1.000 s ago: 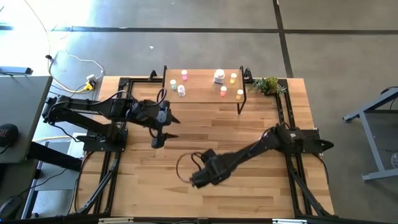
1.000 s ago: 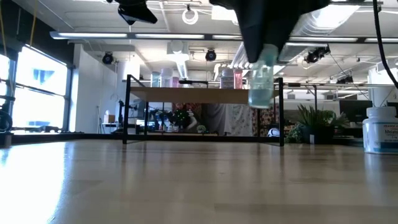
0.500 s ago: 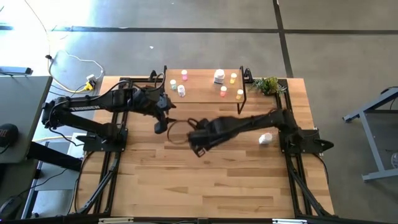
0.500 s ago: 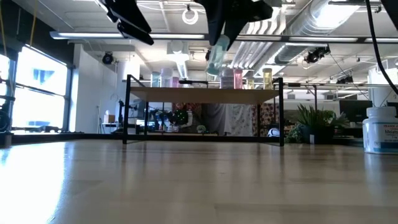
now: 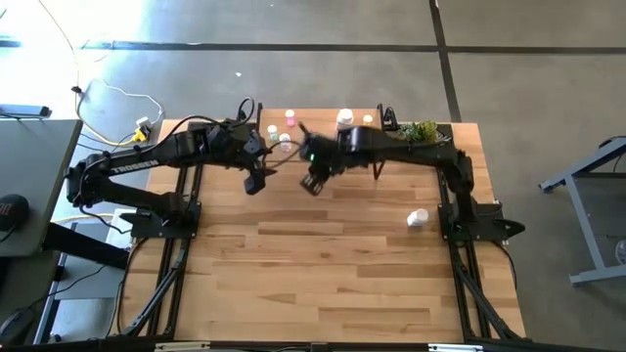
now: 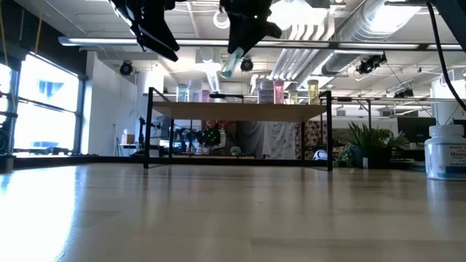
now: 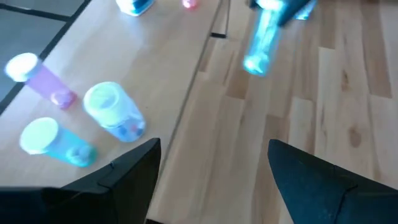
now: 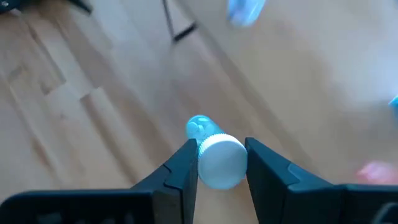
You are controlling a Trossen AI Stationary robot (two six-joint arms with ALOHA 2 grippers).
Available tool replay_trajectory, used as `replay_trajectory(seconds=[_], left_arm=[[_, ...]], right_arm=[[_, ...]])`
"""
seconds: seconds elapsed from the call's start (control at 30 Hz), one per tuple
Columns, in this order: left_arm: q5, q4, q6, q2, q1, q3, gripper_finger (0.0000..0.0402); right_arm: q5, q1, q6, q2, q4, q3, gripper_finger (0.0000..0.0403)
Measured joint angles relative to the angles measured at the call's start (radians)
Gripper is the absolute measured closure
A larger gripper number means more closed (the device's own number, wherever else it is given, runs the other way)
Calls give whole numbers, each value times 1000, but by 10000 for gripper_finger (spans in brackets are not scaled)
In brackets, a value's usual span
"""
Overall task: Pick and place medicine bottles onto shelf by color
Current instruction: Put the green pill bottle on the shelf
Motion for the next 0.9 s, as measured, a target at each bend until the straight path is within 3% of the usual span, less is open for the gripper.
replay_trajectory(seconds=[0.3,0.57,0.9], left_arm=[[-7,5,-25,0,51,0,117],[-87,2,-28,0,66,0,117],[-118,3,-97,0,66,0,117]], right_arm=[[-2,-149,-495,-24,139,1,304],[-2,-243,-906,-24,227,1,304],[-11,-315,-1163,-24,227,1,304]])
